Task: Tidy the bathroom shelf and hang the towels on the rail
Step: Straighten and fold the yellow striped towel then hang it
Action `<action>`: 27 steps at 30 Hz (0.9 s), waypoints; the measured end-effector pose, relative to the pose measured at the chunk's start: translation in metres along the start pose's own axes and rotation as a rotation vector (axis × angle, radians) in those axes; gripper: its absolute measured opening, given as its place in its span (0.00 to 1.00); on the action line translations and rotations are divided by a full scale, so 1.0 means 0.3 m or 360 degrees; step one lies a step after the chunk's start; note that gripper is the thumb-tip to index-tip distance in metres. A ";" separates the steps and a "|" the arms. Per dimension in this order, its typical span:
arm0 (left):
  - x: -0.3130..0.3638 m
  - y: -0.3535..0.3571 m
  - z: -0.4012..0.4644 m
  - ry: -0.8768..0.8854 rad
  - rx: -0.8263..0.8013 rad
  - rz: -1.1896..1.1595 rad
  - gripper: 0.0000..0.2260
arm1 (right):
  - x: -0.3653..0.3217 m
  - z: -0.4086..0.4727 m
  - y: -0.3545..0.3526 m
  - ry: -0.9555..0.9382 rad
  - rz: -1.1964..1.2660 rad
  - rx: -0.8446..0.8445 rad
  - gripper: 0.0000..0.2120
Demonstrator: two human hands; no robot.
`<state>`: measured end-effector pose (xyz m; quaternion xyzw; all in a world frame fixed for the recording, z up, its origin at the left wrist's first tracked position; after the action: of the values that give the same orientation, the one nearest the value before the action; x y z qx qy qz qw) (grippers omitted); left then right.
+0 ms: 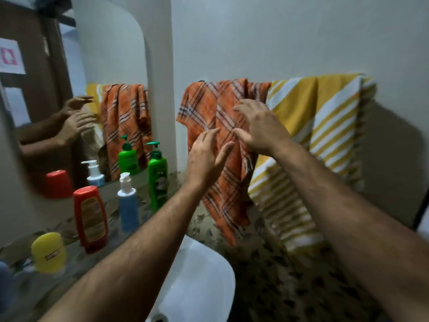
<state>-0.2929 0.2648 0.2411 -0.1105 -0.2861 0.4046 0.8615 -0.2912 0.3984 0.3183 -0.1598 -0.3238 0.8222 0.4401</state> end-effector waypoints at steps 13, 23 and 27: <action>0.374 0.250 0.273 -0.0151 -0.0091 -0.0322 0.23 | 0.383 -0.062 -0.511 0.0426 -0.0459 0.0363 0.25; 0.371 0.296 0.271 -0.0719 -0.0095 -0.0548 0.17 | 0.473 -0.165 -0.534 0.0730 -0.0276 0.0582 0.22; 0.414 0.227 0.244 -0.0627 0.0038 -0.0446 0.14 | 0.450 -0.163 -0.506 0.0737 -0.0205 0.0549 0.18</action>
<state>-0.3156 0.4004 0.3218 0.0216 -0.4564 0.2982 0.8381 -0.2460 0.5904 0.3874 -0.2451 -0.0798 0.7771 0.5742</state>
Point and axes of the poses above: each hand's wrist, its own z-axis towards the middle knuckle, its own y-axis out of the palm, x = y × z, the point moved 8 cm from there along z, towards the middle knuckle, and after that the axes turned 4 degrees about z, right-handed, at the moved point
